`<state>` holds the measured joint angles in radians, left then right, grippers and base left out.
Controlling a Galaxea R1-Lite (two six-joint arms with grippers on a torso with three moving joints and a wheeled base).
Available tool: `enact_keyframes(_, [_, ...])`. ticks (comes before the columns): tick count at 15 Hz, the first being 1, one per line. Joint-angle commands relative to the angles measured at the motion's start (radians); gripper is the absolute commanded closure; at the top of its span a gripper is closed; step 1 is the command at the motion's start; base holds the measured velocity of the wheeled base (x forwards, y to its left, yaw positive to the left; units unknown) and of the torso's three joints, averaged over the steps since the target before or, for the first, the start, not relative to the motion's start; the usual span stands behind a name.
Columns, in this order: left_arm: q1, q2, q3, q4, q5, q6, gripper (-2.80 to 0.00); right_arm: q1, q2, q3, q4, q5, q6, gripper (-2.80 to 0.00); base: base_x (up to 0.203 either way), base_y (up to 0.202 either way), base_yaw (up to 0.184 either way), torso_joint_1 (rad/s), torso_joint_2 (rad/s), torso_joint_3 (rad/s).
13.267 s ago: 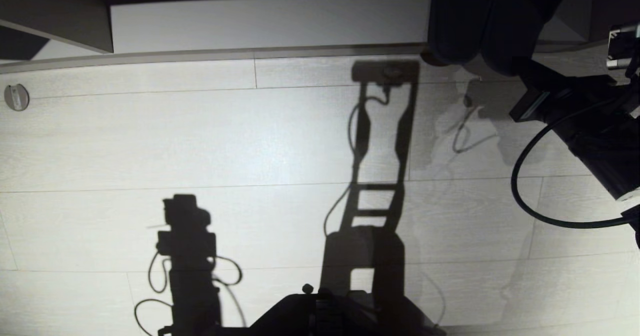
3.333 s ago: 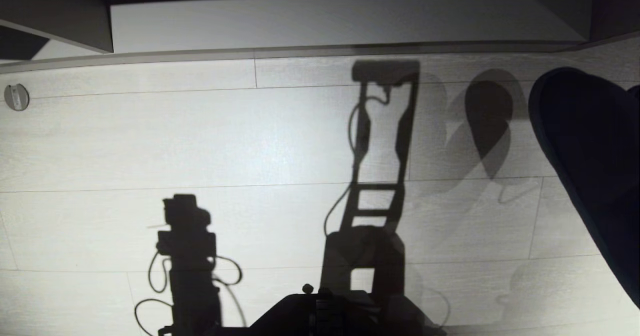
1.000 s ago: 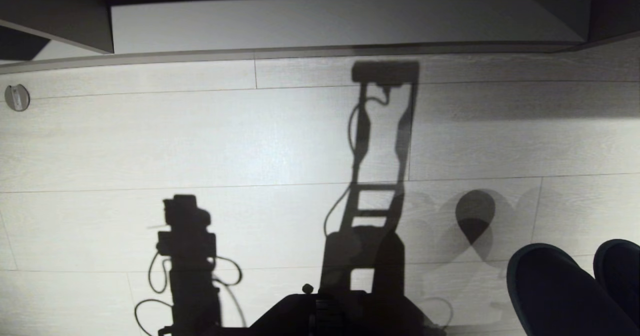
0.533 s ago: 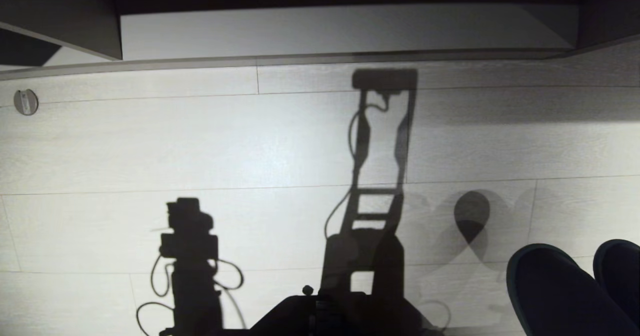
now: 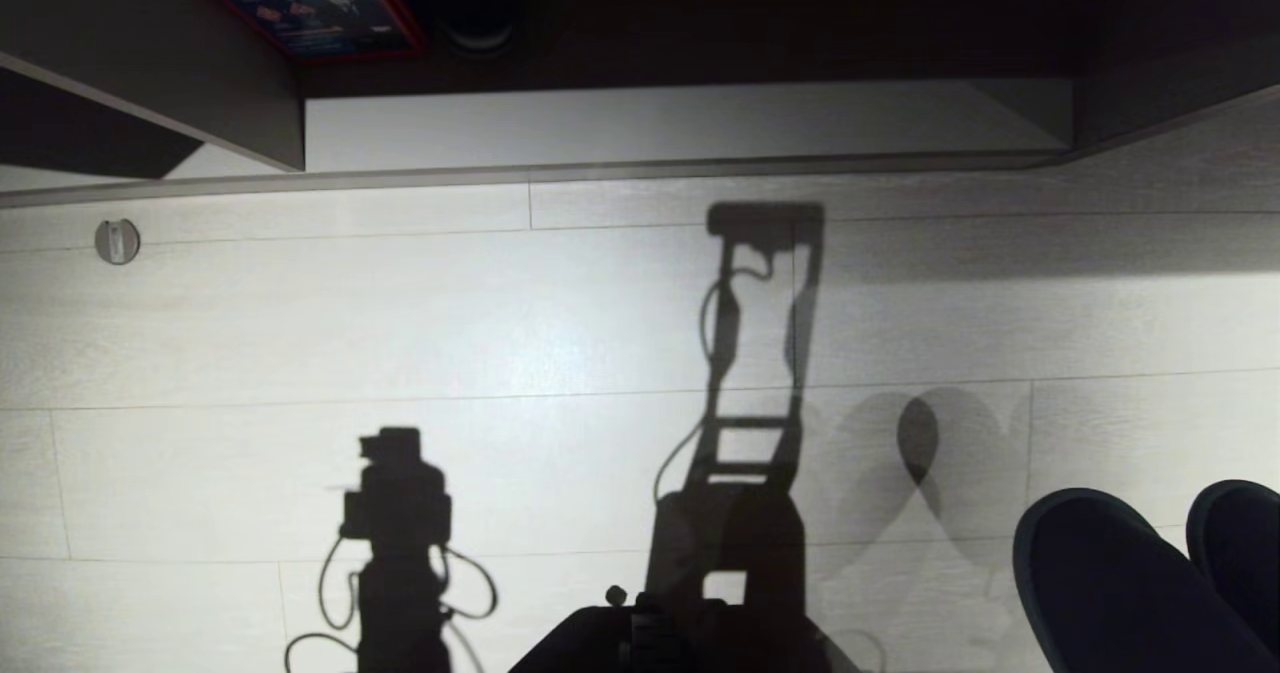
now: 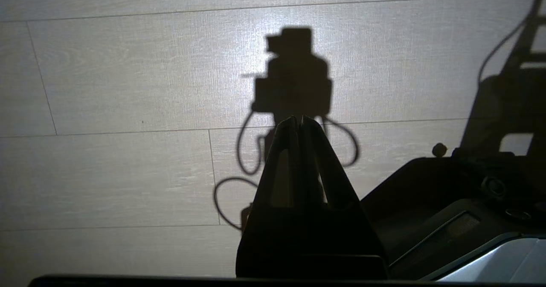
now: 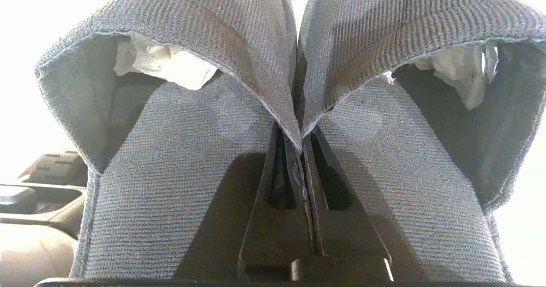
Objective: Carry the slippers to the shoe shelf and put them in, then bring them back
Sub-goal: Place the slippers on the floor
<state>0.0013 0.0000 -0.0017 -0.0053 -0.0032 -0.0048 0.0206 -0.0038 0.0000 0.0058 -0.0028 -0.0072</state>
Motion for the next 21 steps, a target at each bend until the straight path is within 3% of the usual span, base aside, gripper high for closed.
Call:
enact_keyframes(1, [0.0, 0.002, 0.0, -0.001, 0.0, -0.001, 0.0, -0.001, 0.004, 0.0, 0.0, 0.0, 0.0, 0.0, 0.0, 0.0, 0.0, 0.002, 0.0, 0.208])
enact_keyframes(21, [0.0, 0.002, 0.0, -0.001, 0.0, 0.002, 0.0, -0.001, 0.004, 0.0, 0.0, 0.0, 0.0, 0.0, 0.0, 0.0, 0.0, 0.002, 0.0, 0.202])
